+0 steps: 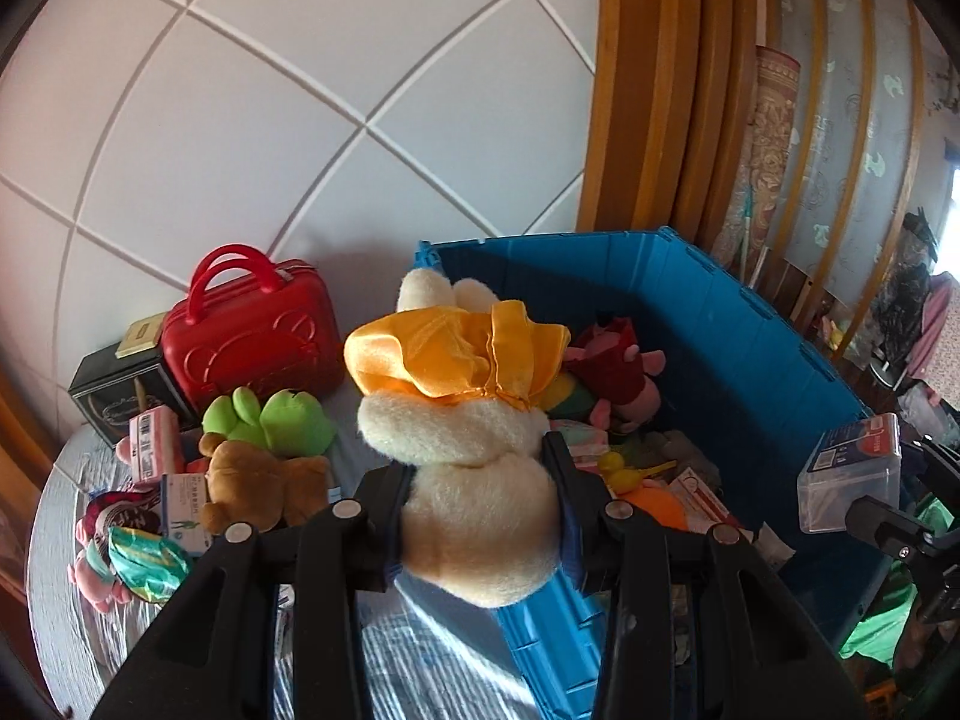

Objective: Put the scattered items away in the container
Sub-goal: 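Open both tools to drop the duck plush and clear box into the crate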

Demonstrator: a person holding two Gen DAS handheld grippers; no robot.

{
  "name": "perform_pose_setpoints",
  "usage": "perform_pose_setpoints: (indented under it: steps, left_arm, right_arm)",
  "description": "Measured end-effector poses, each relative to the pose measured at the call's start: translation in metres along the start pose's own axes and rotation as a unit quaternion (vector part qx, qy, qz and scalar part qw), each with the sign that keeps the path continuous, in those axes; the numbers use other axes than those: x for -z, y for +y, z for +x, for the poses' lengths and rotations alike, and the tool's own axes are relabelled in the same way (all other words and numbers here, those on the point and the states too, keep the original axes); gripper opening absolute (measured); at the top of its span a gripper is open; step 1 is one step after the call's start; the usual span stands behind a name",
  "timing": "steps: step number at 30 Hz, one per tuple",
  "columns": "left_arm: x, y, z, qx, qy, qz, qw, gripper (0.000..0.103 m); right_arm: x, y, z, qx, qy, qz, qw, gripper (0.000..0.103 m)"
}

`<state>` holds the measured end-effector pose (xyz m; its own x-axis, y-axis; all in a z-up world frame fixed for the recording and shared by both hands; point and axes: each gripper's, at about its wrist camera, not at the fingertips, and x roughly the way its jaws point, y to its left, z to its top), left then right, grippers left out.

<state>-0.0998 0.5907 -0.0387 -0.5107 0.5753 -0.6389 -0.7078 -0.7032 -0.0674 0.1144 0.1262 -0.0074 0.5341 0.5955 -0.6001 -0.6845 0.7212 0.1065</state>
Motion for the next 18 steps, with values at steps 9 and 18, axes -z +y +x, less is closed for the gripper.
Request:
perform_pose_setpoints:
  steps: [9,18]
  left_arm:
    - [-0.036,-0.058,0.024,0.048,-0.001,0.058,0.9972,0.038]
    - [-0.062,-0.101,0.05,0.081,0.001,0.085,0.9931,0.038]
  right_arm:
    - [-0.006,-0.068,-0.001,0.07,0.002,0.045,0.997,0.088]
    - [-0.011,-0.113,-0.002,0.103,0.002,0.071,0.992,0.088]
